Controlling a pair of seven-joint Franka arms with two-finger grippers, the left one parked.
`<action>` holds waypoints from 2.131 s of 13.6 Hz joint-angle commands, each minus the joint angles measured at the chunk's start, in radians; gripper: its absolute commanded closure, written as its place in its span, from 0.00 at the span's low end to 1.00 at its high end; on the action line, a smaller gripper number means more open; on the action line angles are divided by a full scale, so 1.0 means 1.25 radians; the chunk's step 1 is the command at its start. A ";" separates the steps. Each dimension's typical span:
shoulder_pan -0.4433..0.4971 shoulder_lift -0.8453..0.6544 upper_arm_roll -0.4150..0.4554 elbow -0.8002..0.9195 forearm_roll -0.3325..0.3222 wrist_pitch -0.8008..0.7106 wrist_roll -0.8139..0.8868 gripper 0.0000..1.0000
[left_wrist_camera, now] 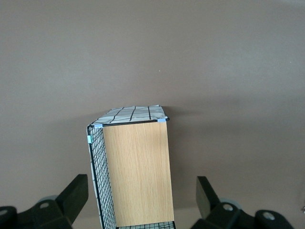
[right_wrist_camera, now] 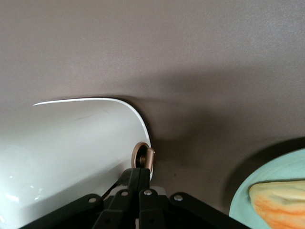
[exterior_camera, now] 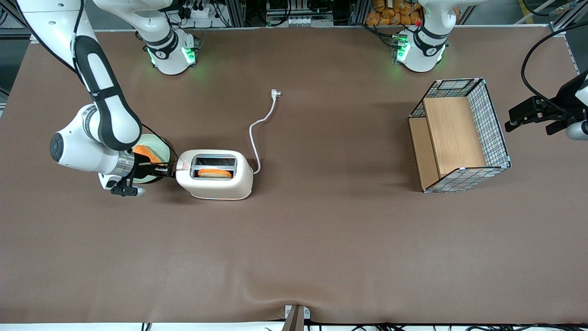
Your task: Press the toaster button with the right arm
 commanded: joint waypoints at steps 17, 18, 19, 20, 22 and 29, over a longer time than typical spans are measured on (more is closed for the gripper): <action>0.018 0.045 0.007 0.008 0.027 0.058 -0.049 1.00; 0.018 0.042 0.007 0.008 0.027 0.056 -0.047 1.00; 0.018 0.042 0.007 0.009 0.027 0.046 -0.047 1.00; 0.018 0.040 0.006 0.018 0.027 0.034 -0.045 1.00; 0.016 0.038 0.002 0.041 0.026 -0.010 -0.039 1.00; 0.003 0.033 0.002 0.059 0.019 -0.046 -0.038 1.00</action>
